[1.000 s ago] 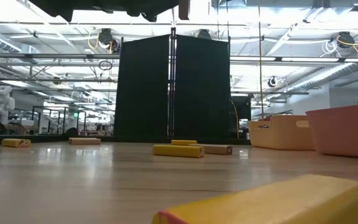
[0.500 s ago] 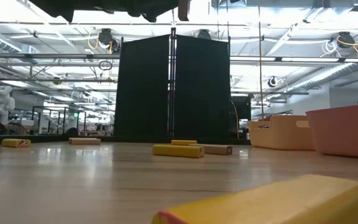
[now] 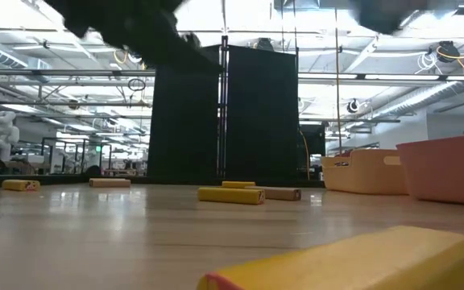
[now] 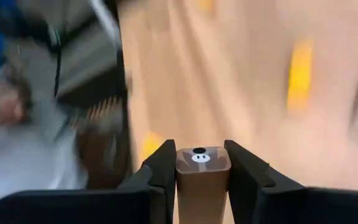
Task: Sort blocks
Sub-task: Put the brown block into the blue bin
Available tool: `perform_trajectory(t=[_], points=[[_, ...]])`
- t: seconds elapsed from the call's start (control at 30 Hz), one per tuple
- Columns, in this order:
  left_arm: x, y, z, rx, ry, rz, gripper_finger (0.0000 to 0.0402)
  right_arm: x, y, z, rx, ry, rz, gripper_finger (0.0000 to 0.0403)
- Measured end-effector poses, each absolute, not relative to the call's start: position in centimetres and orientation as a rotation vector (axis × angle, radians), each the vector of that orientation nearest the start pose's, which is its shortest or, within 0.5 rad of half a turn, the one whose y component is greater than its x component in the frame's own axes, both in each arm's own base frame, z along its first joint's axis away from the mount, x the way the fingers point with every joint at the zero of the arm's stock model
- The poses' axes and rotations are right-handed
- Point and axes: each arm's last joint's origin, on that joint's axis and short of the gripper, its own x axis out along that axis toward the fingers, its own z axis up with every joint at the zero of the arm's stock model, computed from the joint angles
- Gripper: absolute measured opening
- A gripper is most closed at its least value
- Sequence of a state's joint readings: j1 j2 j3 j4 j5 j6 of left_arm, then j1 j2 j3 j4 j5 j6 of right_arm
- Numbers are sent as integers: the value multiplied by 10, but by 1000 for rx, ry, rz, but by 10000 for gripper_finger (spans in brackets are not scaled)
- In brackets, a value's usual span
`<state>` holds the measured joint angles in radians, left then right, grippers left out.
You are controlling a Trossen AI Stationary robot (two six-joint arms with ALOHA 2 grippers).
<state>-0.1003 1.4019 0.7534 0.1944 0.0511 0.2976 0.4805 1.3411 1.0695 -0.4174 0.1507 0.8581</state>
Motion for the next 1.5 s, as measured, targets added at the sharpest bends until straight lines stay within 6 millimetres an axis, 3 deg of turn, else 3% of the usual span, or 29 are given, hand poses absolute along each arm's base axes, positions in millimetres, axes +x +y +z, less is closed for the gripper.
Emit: perform_trajectory(t=[0.13, 0.23, 0.57, 0.77, 1.03, 1.3, 1.5], points=[[315, -21, 201, 270, 332, -291, 192, 226, 147, 278, 893, 1102, -51, 91], [332, -14, 179, 248, 276, -349, 192, 209, 162, 269, 1018, 1271, -178, 95], [385, 25, 117, 237, 441, -333, 192, 181, 195, 248, 1110, 1455, -446, 99], [397, 39, 110, 247, 543, -387, 192, 166, 211, 242, 1119, 1503, -505, 106], [400, 43, 114, 252, 622, -458, 192, 148, 226, 238, 1158, 1523, -598, 143], [399, 44, 111, 270, 664, -450, 192, 141, 229, 237, 1134, 1526, -613, 185], [402, 44, 97, 239, 688, -456, 192, 144, 227, 237, 1056, 1425, -539, 191]])
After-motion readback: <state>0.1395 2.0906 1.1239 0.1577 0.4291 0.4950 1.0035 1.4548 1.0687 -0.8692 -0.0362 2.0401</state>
